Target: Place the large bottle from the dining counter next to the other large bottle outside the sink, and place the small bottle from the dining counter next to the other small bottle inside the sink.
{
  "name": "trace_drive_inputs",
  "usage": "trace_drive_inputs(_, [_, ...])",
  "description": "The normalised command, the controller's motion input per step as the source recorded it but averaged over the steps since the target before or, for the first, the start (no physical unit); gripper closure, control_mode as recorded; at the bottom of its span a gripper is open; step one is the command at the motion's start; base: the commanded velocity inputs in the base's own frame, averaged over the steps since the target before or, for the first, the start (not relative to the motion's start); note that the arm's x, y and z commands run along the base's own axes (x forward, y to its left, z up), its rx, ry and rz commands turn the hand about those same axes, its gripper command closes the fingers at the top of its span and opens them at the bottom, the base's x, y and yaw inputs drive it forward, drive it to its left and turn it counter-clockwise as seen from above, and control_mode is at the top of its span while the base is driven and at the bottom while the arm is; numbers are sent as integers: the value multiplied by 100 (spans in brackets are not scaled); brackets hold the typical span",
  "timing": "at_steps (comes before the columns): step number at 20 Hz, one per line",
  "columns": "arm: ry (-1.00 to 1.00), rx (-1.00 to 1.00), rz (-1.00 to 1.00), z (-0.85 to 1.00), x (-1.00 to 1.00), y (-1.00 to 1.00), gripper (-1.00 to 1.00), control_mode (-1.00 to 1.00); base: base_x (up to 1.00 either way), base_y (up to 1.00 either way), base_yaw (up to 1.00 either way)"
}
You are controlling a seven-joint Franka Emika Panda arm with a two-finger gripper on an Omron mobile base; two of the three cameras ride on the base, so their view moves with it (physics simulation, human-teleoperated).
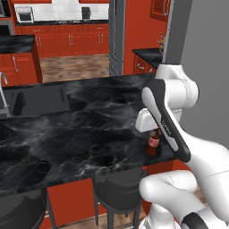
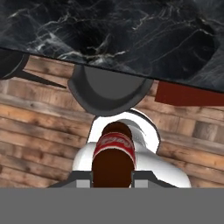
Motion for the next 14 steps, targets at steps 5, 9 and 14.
trace_drive_inputs(5, [0,0,0,0,0,0,100,-100,0,0,0])
trace_drive_inputs(9, [2,0,0,-1,0,0,100,-100,0,0,0])
trace_drive_inputs(14, [1,0,0,0,0,0,100,100,-12,0,0])
